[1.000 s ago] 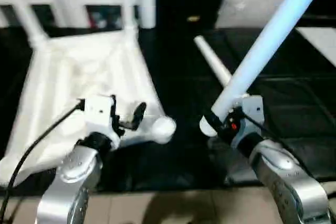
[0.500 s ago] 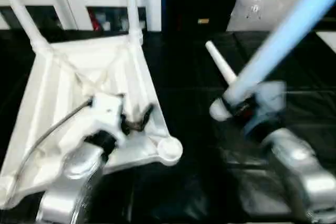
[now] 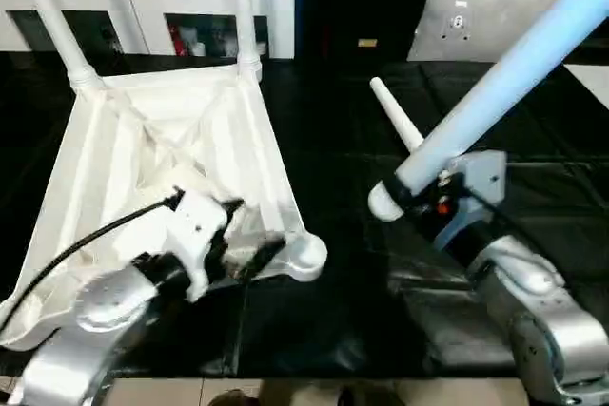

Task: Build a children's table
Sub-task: Move to table, then insert table leg to table base

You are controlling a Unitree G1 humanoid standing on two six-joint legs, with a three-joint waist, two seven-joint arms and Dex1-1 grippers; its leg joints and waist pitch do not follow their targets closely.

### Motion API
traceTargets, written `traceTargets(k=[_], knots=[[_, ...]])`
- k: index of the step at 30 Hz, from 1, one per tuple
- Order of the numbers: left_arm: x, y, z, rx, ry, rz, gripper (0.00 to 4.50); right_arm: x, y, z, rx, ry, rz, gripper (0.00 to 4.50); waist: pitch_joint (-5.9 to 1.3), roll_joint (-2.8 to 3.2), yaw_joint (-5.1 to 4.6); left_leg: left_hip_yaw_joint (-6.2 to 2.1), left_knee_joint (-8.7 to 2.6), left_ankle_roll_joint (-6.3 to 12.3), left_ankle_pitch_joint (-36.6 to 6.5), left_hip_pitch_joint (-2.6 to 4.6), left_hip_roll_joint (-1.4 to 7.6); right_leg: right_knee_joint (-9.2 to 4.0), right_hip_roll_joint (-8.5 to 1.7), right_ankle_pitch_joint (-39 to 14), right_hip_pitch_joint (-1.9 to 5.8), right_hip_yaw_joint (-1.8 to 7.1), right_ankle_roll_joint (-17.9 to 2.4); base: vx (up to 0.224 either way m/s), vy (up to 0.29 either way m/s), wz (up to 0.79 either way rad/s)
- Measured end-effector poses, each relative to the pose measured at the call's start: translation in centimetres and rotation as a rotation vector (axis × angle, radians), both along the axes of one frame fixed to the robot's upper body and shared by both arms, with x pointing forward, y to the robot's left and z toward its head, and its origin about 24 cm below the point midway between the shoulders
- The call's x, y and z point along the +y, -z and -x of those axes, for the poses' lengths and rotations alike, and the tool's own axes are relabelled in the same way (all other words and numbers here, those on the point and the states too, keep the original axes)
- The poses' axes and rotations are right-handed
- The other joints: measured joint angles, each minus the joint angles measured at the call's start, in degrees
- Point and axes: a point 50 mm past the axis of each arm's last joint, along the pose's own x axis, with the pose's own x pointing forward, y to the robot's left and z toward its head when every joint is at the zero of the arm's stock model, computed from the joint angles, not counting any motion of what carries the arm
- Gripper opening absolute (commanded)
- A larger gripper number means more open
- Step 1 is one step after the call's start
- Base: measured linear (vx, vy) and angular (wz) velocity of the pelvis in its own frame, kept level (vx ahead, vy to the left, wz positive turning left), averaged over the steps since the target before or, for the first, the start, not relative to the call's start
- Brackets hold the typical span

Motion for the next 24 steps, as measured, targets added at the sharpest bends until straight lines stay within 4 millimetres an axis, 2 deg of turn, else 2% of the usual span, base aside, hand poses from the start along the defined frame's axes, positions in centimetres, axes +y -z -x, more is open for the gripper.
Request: traceTargets(k=[3, 6, 7, 10, 14, 16, 21, 22, 24], knots=[[0.2, 0.2, 0.7, 0.041, 0.099, -0.056, 4.50, 0.3, 0.3, 0.1, 0.015, -0.037, -0.001, 1.93, 0.11, -0.10, 0.05, 0.06, -0.01, -0.02, 0.01, -0.32, 0.02, 0.00, -0.01, 0.00, -0.40, 0.02, 0.00, 0.000, 0.000, 0.00], [0.6, 0.4, 1.1, 0.091, 0.177, -0.109, 4.50, 0.5, 0.4, 0.1, 0.016, -0.055, -0.004, 1.93, 0.42, 0.39, 0.05, 0.13, -0.01, -0.02, 0.01, -0.32, 0.03, 0.00, -0.01, 0.00, -0.50, 0.07, 0.00, 0.000, 0.000, 0.00], [0.9, 0.6, 1.3, 0.117, 0.211, -0.130, 4.22, 0.5, 0.4, 0.1, 0.005, -0.049, -0.009, 1.93, 0.61, 0.67, 0.05, 0.17, -0.01, -0.02, 0.01, -0.34, 0.03, 0.00, -0.01, 0.00, -0.55, 0.10, 0.00, 0.000, 0.000, 0.00], [1.3, 1.2, 1.3, 0.168, 0.244, -0.153, 4.15, 0.3, 0.7, 0.0, 0.004, -0.044, -0.003, 1.93, 0.97, 1.17, 0.14, 0.21, -0.03, -0.02, 0.01, -0.39, 0.03, 0.01, -0.01, 0.00, -0.61, 0.14, -0.01, 0.000, 0.000, 0.00], [1.4, 1.2, 0.3, 0.152, 0.248, -0.166, 4.15, 0.3, 1.0, 0.3, 0.016, -0.064, 0.006, 1.93, 1.19, 1.62, 0.29, 0.24, -0.06, -0.10, 0.06, -0.69, 0.10, 0.04, 0.01, 0.12, -0.74, 0.12, -0.20, 0.000, 0.000, 0.00], [1.4, 1.2, -0.1, 0.153, 0.267, -0.167, 3.92, 0.4, 1.6, 0.7, 0.042, -0.095, 0.014, 1.93, 1.31, 1.86, 0.32, 0.30, -0.07, -0.18, 0.13, -0.75, 0.16, 0.08, 0.01, 0.38, -0.76, 0.10, -0.39, 0.000, 0.000, 0.00], [1.0, 1.5, -1.0, 0.166, 0.301, -0.163, 3.77, 0.5, 1.8, 0.8, 0.050, -0.101, 0.015, 1.93, 1.34, 2.42, 0.23, 0.46, -0.23, 0.01, 0.25, -0.78, 0.39, 0.05, 0.08, 0.60, -0.80, -0.03, -0.69, 0.058, -0.004, 0.00], [1.1, 1.5, -1.2, 0.167, 0.300, -0.165, 3.44, 0.5, 1.8, 0.8, 0.050, -0.100, 0.016, 1.92, 1.34, 2.46, 0.18, 0.54, -0.51, 0.05, 0.29, -0.77, 0.39, -0.04, 0.08, 0.54, -0.86, -0.04, -0.73, 0.059, -0.007, -0.02], [1.2, 1.5, -1.4, 0.172, 0.304, -0.164, 3.34, 0.4, 1.8, 0.8, 0.049, -0.098, 0.017, 1.92, 1.34, 2.55, 0.13, 0.59, -0.68, 0.30, 0.43, -0.77, 0.40, -0.06, 0.08, 0.42, -0.94, -0.06, -0.89, 0.029, -0.004, -0.01]])
